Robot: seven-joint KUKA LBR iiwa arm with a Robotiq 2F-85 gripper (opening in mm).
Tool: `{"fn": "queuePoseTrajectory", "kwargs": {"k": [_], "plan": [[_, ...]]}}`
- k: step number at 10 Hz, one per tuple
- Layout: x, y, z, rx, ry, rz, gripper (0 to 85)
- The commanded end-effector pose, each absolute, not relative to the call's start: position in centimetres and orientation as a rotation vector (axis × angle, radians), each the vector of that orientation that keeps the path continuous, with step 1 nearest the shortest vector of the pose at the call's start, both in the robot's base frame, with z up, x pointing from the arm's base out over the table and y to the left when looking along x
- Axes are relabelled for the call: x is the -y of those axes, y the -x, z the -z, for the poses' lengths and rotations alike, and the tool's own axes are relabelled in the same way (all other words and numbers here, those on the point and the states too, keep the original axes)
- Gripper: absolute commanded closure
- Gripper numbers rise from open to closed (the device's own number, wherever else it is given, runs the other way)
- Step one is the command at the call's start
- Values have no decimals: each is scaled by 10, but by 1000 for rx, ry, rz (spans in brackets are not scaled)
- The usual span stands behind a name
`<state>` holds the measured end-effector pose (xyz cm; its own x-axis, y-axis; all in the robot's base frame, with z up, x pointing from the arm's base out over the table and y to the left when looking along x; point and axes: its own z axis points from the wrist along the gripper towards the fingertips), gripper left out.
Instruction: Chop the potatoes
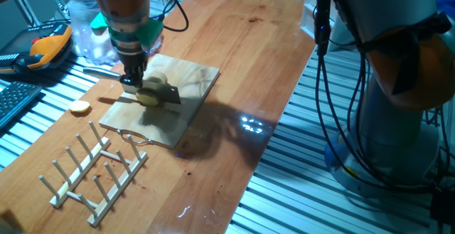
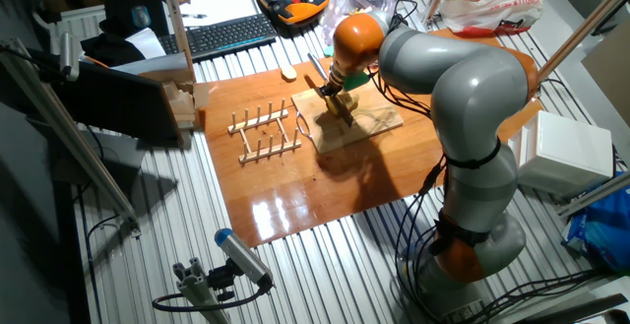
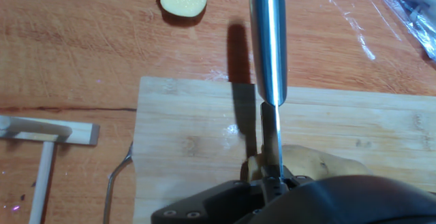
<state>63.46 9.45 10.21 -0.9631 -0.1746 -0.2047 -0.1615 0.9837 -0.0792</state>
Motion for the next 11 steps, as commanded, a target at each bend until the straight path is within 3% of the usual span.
{"fn": "queuePoseTrajectory", "kwargs": {"k": [1, 11], "plan": [[-95, -636, -99, -2914, 252, 91, 850], [-101, -637, -87, -2927, 261, 82, 850]]}}
